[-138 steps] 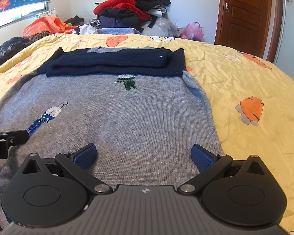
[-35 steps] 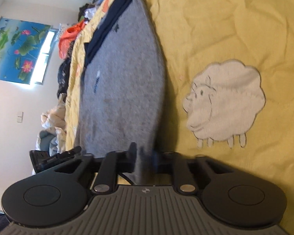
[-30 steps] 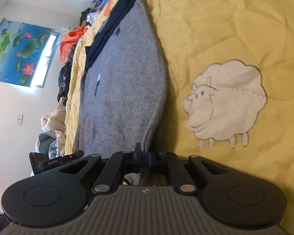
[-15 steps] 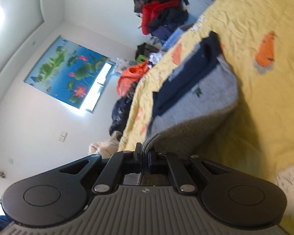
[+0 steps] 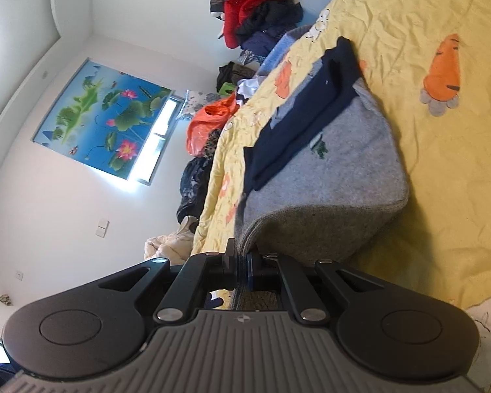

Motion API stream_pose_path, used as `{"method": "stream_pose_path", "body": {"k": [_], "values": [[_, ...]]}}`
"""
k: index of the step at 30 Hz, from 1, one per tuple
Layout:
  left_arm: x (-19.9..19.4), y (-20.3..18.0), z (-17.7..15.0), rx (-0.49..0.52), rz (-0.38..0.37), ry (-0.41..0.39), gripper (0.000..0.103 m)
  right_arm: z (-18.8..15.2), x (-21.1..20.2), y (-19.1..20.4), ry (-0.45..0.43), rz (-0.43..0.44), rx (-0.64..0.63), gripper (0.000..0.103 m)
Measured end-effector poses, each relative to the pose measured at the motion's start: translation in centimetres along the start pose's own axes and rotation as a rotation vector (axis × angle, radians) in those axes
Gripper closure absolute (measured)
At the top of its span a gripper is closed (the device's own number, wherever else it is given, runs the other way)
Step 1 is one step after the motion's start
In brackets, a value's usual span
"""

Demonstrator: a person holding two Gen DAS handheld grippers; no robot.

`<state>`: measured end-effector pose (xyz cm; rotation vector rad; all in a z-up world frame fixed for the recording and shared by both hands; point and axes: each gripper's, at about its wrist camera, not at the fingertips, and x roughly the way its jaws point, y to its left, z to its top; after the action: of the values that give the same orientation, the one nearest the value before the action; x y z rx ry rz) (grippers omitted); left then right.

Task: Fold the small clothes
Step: 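Lift the hem with both grippers and fold it toward the navy collar band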

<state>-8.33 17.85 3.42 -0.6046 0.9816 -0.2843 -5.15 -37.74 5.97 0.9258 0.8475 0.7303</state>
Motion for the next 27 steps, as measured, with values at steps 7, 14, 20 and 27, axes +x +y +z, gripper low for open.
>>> {"method": "stream_pose_path", "body": {"k": [7,14,20,27], "values": [[4.7,-9.9,-0.8,0.722,0.246,-0.015,0.031,-0.5,-0.3,0.1,0.001,-0.012,-0.008,0.089],[9.1,-9.4,-0.1,0.697,0.171,0.143,0.03,-1.4,0.0,-0.2,0.017,-0.017,0.009,0.089],[7.2,-9.0,-0.5,0.68,0.188,0.123,0.094,-1.5,0.0,-0.2,0.018,-0.006,0.009,0.089],[3.5,-8.5,-0.6,0.553,0.136,-0.015,0.095,-1.4,0.0,-0.5,0.014,-0.003,0.021,0.089]]}}
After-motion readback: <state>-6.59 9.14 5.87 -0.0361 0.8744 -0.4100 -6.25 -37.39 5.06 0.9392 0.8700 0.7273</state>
